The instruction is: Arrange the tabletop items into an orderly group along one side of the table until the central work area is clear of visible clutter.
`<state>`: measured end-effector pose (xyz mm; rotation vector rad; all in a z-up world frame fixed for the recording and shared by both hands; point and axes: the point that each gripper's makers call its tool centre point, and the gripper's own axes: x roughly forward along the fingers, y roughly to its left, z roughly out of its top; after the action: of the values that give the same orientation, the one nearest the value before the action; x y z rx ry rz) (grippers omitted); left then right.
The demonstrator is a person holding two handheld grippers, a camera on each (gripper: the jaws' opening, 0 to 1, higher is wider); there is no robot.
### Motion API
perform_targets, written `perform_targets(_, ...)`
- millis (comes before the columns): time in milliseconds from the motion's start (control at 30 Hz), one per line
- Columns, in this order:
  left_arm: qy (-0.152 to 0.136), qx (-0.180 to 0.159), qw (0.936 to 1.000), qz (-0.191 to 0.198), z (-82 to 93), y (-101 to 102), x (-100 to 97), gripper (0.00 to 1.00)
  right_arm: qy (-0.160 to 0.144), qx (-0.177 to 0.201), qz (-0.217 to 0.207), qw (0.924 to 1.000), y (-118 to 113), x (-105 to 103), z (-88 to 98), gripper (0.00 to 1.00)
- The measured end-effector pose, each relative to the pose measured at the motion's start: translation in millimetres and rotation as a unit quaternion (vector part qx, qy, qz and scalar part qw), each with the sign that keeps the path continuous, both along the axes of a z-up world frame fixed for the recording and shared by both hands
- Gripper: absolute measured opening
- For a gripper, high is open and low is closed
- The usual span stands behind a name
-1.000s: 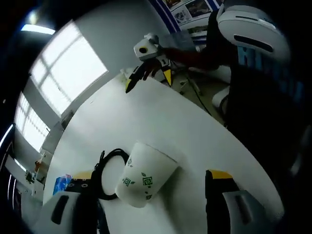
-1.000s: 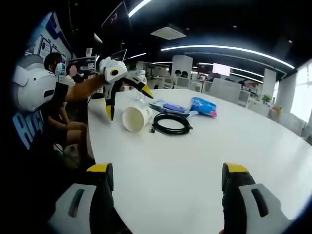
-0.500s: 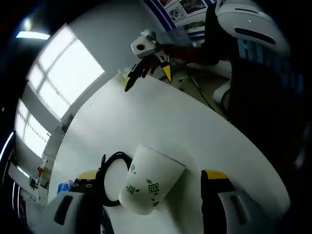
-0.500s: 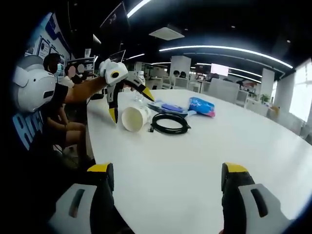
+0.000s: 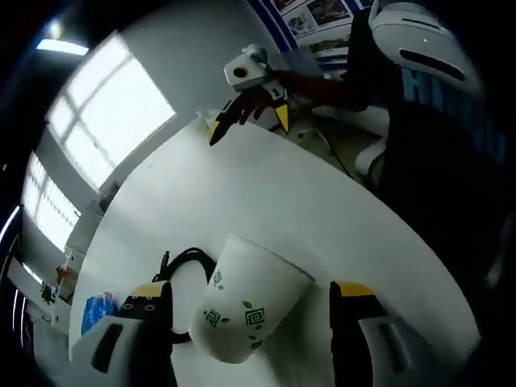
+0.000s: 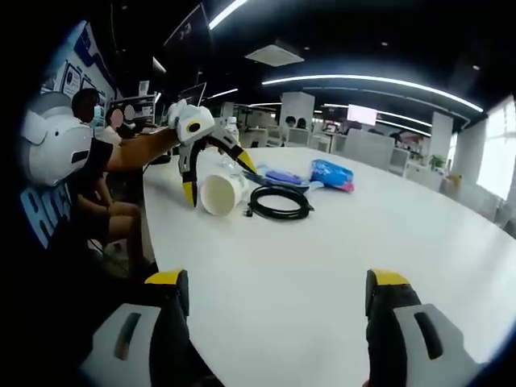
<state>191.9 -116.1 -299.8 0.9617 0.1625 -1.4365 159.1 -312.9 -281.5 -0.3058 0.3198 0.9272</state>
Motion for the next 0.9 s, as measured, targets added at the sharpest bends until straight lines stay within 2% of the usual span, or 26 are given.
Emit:
perform_targets(67, -0.011, 0.006, 0.9999, -0.002, -2.2, -1, 2.6, 0.73, 0.001, -0.001, -0.002, 1.0000, -1, 0, -1.3, 0.87)
perform_targets(167, -0.013, 0.006, 0.9999, -0.006, -2.3, -1, 1.3, 0.64, 0.002, 0.000, -0.002, 1.0000, -1, 0, -2.2, 0.87)
perform_targets(333, -0.018, 0.005, 0.9998, -0.012, -1.9, -3, -0.4, 0.62, 0.003, 0.000, -0.002, 1.0000, -1, 0, -4.0, 0.87)
perform_targets(500, -0.035, 0.011, 0.9990, -0.027, -1.3, -6, -6.5, 0.55, 0.005, 0.000, -0.001, 1.0000, 0, 0, -5.3, 0.87)
perform_targets(600, -0.036, 0.014, 0.9987, -0.033, -1.5, -8, -9.9, 0.55, 0.005, -0.001, -0.001, 1.0000, 0, 0, -5.8, 0.87)
perform_targets(900, -0.052, 0.020, 0.9976, -0.040, -1.2, -11, -9.7, 0.47, 0.006, -0.004, -0.002, 1.0000, -1, 0, -6.2, 0.86)
